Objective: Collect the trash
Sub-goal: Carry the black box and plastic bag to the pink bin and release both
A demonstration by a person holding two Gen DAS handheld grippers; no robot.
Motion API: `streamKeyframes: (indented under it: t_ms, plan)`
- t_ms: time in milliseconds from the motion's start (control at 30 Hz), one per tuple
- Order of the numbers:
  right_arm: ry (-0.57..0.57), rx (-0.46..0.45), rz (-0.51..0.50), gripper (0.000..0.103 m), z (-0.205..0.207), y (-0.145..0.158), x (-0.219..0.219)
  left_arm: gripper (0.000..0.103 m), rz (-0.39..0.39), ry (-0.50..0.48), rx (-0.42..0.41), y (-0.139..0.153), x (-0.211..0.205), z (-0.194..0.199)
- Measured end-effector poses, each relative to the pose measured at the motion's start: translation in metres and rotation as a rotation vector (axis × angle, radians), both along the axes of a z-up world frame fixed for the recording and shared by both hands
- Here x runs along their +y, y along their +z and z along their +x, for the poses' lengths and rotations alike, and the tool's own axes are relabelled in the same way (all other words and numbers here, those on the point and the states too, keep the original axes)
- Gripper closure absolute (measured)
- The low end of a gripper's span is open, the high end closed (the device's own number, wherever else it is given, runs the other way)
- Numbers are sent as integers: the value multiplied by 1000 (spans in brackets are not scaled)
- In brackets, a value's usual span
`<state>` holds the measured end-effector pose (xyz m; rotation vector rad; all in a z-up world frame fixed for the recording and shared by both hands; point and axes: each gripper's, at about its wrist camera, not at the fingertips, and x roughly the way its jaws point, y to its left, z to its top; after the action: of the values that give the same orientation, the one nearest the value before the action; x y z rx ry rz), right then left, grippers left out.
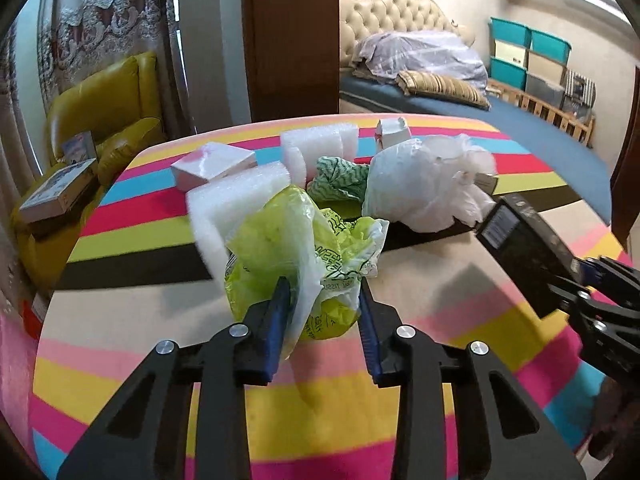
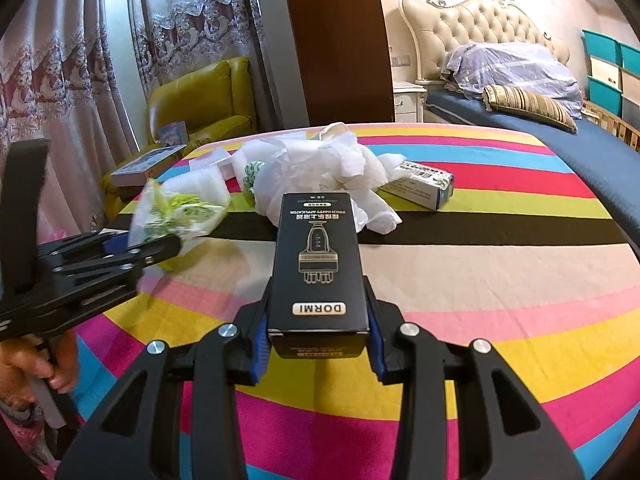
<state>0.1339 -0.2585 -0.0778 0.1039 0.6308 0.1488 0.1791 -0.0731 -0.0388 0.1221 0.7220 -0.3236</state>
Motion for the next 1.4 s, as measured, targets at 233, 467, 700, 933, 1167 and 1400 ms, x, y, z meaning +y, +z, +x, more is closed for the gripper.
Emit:
streamKeyframes:
  t_ms: [233, 467, 700, 933, 1167, 1400]
  plan:
    - [81, -20, -57, 65, -11, 5, 36, 71, -28, 38, -44, 10, 32, -39]
    - [165, -63, -84, 65, -19, 20, 72, 71, -58, 97, -76, 15, 79, -72]
    - [271, -93, -98, 65, -27, 31, 120, 71, -85, 183, -118, 27, 130, -102]
    - [390, -115, -111, 65, -31, 41, 172, 71, -66, 292, -169, 39, 185, -131]
    - [550, -130, -95, 65, -36, 52, 232, 71, -60, 404, -219, 52, 238, -156]
    - [703, -130, -80, 65, -34, 64, 307, 71, -64, 538, -232, 60, 306, -172]
